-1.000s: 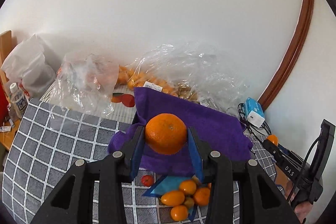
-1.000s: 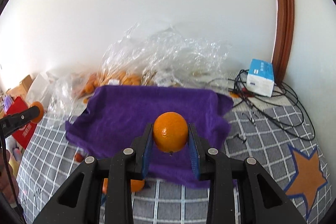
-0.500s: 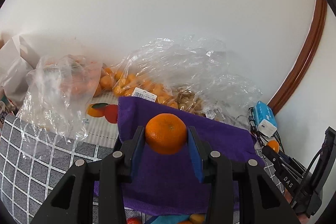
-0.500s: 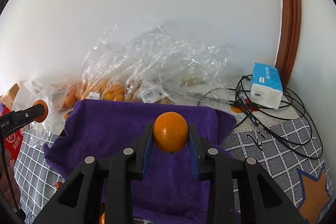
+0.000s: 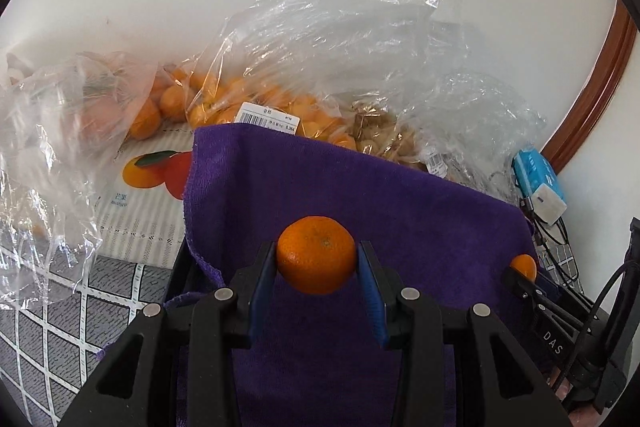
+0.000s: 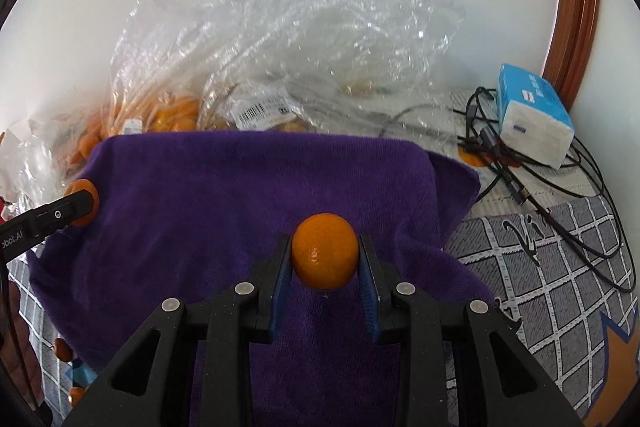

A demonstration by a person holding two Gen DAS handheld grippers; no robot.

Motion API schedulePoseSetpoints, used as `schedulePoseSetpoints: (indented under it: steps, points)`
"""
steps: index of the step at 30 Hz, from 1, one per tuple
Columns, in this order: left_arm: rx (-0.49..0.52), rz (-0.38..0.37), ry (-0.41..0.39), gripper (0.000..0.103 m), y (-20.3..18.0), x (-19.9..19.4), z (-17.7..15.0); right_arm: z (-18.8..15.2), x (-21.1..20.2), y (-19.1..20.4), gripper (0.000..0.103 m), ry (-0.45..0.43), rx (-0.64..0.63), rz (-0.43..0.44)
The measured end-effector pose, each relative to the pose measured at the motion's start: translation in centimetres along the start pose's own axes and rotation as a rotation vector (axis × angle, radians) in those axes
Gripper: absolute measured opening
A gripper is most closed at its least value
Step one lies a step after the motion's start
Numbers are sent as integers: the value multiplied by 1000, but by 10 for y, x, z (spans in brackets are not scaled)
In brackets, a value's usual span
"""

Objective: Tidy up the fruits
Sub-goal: 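Open both tools to drop the oranges onto the purple towel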

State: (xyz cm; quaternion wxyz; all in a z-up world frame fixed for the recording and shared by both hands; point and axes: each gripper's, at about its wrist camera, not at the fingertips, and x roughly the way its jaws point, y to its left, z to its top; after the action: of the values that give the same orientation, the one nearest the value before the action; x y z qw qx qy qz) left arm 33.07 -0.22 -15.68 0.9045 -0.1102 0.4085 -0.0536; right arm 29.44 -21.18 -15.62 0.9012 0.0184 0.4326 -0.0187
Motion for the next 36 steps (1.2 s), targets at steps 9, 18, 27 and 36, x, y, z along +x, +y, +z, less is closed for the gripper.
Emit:
schedulePoseSetpoints:
  steps: [9,18,27,36]
  points:
    - [56,24,63,39,-9,17,-9,-4,13,4,32,37,-30,-50]
    - [65,38,85,43,-7,21,-10,-4,7,3,50,31,-22,-45]
    - [104,-14,-27,56,-27,-45,3,-16,-58,-2,69,-28,18,-66]
    - [126,-19,-127,56,-35,-121,-15,-29,-149,-16,69,-124,36,-162]
